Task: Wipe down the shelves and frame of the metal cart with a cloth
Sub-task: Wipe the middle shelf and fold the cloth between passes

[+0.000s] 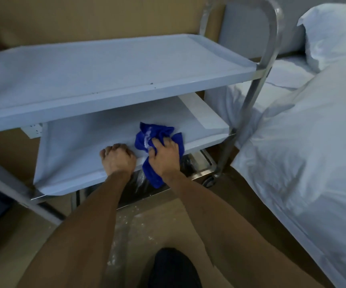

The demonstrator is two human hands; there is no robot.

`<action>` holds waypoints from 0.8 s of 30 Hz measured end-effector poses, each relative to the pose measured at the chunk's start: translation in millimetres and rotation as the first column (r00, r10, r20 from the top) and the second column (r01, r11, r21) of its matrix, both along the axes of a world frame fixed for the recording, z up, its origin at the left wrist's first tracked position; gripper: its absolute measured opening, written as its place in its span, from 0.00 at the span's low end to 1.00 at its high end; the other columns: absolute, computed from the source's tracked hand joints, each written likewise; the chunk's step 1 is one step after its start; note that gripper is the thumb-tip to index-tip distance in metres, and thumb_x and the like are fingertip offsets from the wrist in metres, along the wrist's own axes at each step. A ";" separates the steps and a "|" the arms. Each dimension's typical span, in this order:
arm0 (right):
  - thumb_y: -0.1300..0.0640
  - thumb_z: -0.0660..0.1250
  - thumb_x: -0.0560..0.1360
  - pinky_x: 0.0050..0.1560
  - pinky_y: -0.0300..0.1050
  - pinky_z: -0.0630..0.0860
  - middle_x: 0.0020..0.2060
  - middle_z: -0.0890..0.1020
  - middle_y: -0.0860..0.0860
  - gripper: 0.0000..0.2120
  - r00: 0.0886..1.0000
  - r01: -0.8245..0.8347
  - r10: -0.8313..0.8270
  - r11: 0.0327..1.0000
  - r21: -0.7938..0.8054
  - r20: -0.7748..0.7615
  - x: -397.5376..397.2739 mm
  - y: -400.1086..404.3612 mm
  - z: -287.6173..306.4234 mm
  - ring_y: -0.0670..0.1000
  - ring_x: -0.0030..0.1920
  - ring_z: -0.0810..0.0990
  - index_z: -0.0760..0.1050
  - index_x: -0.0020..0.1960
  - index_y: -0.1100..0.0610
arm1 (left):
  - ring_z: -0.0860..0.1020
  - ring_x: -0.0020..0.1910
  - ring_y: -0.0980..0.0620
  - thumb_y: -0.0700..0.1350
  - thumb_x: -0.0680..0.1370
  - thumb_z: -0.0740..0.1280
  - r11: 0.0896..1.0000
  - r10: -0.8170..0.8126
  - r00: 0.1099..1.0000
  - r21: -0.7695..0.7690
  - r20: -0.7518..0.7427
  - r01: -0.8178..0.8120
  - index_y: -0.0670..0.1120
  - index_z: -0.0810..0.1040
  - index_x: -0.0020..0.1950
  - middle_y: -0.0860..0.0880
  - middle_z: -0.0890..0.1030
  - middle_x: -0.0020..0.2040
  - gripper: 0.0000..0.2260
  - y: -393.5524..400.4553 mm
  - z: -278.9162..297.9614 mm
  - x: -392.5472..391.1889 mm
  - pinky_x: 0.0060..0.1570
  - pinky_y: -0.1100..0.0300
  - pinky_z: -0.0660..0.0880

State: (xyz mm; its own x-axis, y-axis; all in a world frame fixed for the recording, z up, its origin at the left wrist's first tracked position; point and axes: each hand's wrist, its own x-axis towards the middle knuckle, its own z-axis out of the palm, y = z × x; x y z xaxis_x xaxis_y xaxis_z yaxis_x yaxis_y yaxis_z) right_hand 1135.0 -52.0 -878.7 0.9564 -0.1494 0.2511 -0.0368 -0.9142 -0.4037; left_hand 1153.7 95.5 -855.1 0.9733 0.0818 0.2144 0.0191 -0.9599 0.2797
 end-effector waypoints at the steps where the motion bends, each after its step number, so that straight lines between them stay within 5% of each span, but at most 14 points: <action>1: 0.47 0.54 0.81 0.72 0.56 0.62 0.65 0.75 0.56 0.17 0.999 -0.031 0.031 1.000 0.005 -0.019 -0.4 3.7 4.3 0.57 0.68 0.70 0.69 0.67 0.49 | 0.77 0.45 0.45 0.50 0.79 0.58 1.000 0.008 1.000 0.019 -0.012 -0.008 0.45 0.80 0.47 0.45 0.80 0.40 0.14 3.4 0.8 -1.9 0.59 0.49 0.70; 6: 0.47 0.55 0.82 0.74 0.60 0.58 0.71 0.70 0.58 0.18 0.977 0.189 -0.185 0.982 0.027 -0.103 12.9 -59.0 11.5 0.61 0.73 0.64 0.68 0.70 0.49 | 0.74 0.42 0.45 0.48 0.80 0.58 0.998 -0.062 0.997 0.003 0.039 0.062 0.45 0.78 0.45 0.47 0.74 0.34 0.12 16.7 -4.5 -6.3 0.58 0.48 0.69; 11: 0.50 0.57 0.81 0.71 0.62 0.62 0.71 0.67 0.60 0.20 0.889 0.431 -0.423 0.902 0.011 -0.175 46.0 -147.5 19.4 0.63 0.72 0.64 0.65 0.71 0.52 | 0.74 0.49 0.44 0.48 0.79 0.58 0.993 -0.112 0.990 -0.029 0.088 0.115 0.43 0.76 0.48 0.43 0.77 0.41 0.11 2.5 -14.2 -4.0 0.53 0.49 0.69; 15: 0.49 0.55 0.81 0.70 0.61 0.61 0.68 0.70 0.63 0.19 0.846 0.530 -0.527 0.848 0.019 -0.086 65.4 -160.1 8.3 0.66 0.69 0.67 0.67 0.69 0.55 | 0.73 0.50 0.45 0.50 0.79 0.56 0.993 -0.112 0.992 0.035 0.056 0.110 0.44 0.76 0.52 0.44 0.79 0.45 0.13 -0.6 -16.8 4.6 0.53 0.50 0.69; 19: 0.49 0.52 0.79 0.63 0.57 0.69 0.59 0.77 0.62 0.19 0.911 0.403 -0.409 0.910 -0.092 -0.054 55.4 -102.3 3.5 0.63 0.62 0.73 0.69 0.64 0.55 | 0.73 0.52 0.46 0.50 0.78 0.57 0.994 -0.098 0.995 0.048 0.012 0.098 0.45 0.77 0.52 0.45 0.79 0.46 0.13 3.5 -11.8 5.7 0.55 0.50 0.69; 24: 0.49 0.57 0.80 0.66 0.55 0.68 0.56 0.79 0.56 0.13 0.999 0.022 -0.023 0.999 0.035 0.045 3.3 35.2 2.7 0.58 0.60 0.75 0.72 0.62 0.50 | 0.75 0.48 0.48 0.46 0.78 0.59 0.978 -0.104 0.994 -0.185 -0.013 0.100 0.48 0.75 0.44 0.49 0.75 0.39 0.07 11.0 2.5 -3.3 0.57 0.51 0.68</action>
